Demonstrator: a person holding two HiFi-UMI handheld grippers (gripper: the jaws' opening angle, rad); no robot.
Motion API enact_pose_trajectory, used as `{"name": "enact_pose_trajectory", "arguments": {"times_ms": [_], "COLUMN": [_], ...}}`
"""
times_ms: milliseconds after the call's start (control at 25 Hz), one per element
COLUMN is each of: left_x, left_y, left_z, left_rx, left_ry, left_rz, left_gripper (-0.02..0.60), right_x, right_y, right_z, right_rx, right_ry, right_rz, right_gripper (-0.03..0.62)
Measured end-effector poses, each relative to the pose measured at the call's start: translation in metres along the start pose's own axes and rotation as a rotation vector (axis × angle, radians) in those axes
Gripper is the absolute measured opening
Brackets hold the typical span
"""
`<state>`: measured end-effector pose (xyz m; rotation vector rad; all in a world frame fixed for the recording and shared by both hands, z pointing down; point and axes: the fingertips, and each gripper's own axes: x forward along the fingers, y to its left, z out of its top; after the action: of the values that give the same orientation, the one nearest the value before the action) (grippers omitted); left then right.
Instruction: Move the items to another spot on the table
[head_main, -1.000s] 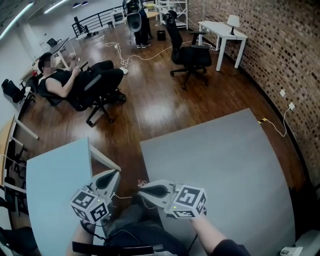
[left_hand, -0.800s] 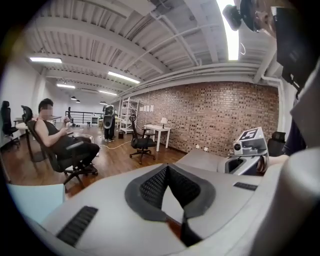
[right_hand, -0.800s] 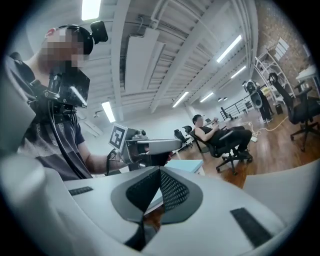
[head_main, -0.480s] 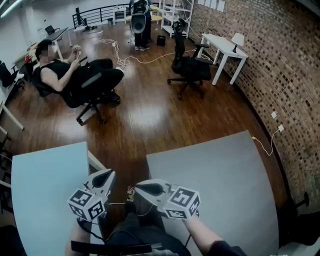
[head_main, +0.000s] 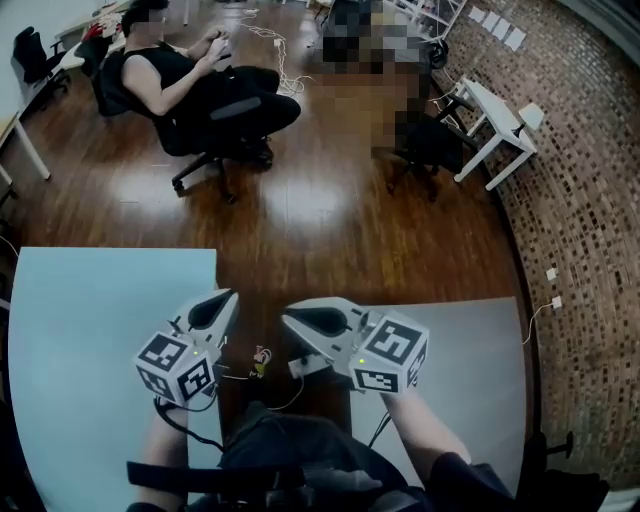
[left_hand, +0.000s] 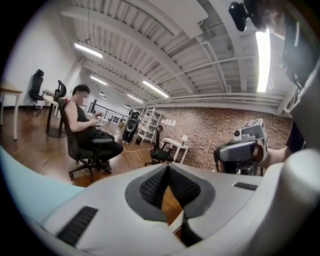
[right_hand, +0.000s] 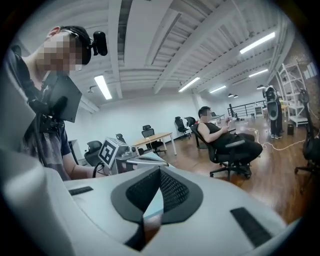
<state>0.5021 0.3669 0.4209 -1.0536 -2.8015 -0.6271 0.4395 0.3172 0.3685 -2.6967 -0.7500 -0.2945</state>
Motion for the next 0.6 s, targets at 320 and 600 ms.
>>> {"name": "enact_pose_trajectory", "arguments": {"times_ms": [320,600], "left_x": [-0.003,0.019], "left_y": [0.040,0.063], "left_z": [0.026,0.033], "left_rx": [-0.021,-0.037], "left_ry": [-0.025,-0.034], "left_rz": [-0.009,0.021], "left_gripper": [0.006,0.006], "right_x": [0.048,0.061], "right_y": [-0.003,-0.040], "right_z": [0.034,0.032], "right_rx": [-0.117,-0.118], "right_ry": [0.042,0.079], "right_rz": [0.022,0.031], "right_gripper": [-0.018,-0.018]}}
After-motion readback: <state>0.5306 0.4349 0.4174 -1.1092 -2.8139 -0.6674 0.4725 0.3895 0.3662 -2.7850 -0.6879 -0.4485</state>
